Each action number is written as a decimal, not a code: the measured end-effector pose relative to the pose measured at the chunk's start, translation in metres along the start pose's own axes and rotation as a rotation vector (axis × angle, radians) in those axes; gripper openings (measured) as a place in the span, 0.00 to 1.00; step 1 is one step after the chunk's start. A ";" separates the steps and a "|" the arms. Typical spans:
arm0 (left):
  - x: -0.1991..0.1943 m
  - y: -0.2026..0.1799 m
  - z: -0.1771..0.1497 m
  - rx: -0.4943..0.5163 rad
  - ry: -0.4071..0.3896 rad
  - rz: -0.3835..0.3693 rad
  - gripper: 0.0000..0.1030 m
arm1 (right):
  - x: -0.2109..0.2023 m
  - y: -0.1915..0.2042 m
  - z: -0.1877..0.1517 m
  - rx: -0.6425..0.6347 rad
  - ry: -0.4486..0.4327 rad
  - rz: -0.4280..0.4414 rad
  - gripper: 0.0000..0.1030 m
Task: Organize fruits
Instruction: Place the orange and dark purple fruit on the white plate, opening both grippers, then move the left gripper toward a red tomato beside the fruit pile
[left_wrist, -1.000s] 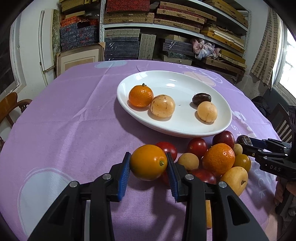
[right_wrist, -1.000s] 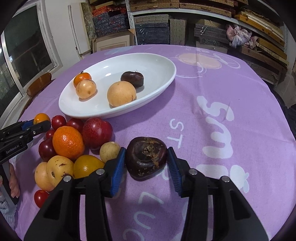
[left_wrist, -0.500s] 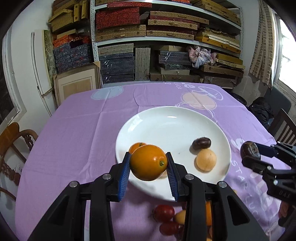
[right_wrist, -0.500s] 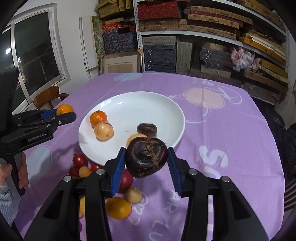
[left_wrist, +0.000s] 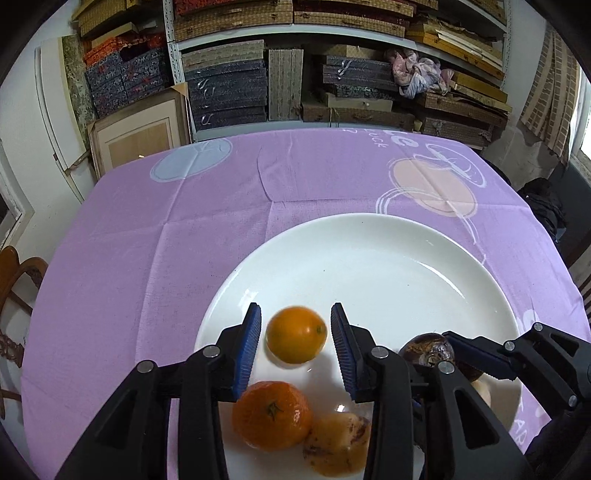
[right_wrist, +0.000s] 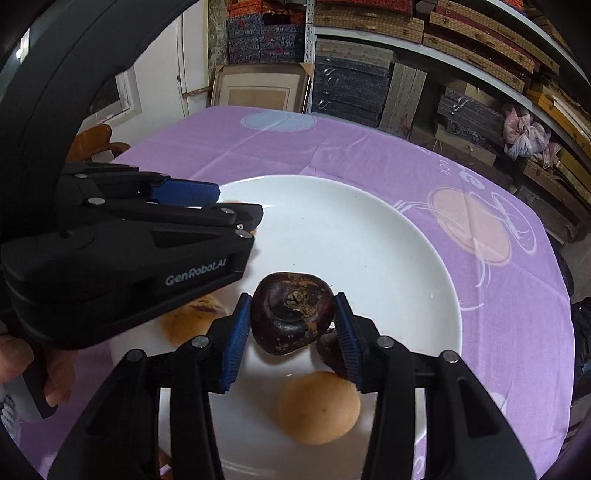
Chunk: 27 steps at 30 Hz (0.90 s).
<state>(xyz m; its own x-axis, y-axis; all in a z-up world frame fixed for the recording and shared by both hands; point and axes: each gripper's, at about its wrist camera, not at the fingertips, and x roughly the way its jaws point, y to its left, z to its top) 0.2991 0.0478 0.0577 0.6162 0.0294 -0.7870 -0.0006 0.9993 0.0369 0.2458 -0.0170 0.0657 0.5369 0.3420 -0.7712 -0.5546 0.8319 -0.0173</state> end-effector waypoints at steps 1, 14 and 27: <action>0.001 0.000 -0.001 0.005 -0.005 0.007 0.43 | 0.001 -0.001 -0.001 -0.004 -0.006 -0.001 0.43; -0.102 0.012 -0.080 0.005 -0.132 0.045 0.71 | -0.118 -0.028 -0.086 0.107 -0.171 0.030 0.61; -0.096 0.007 -0.163 -0.079 -0.057 0.035 0.71 | -0.152 -0.047 -0.179 0.272 -0.251 0.062 0.71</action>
<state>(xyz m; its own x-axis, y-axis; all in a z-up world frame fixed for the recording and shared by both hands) 0.1117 0.0556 0.0332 0.6588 0.0654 -0.7495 -0.0836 0.9964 0.0134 0.0765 -0.1862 0.0695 0.6656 0.4635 -0.5850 -0.4199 0.8805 0.2200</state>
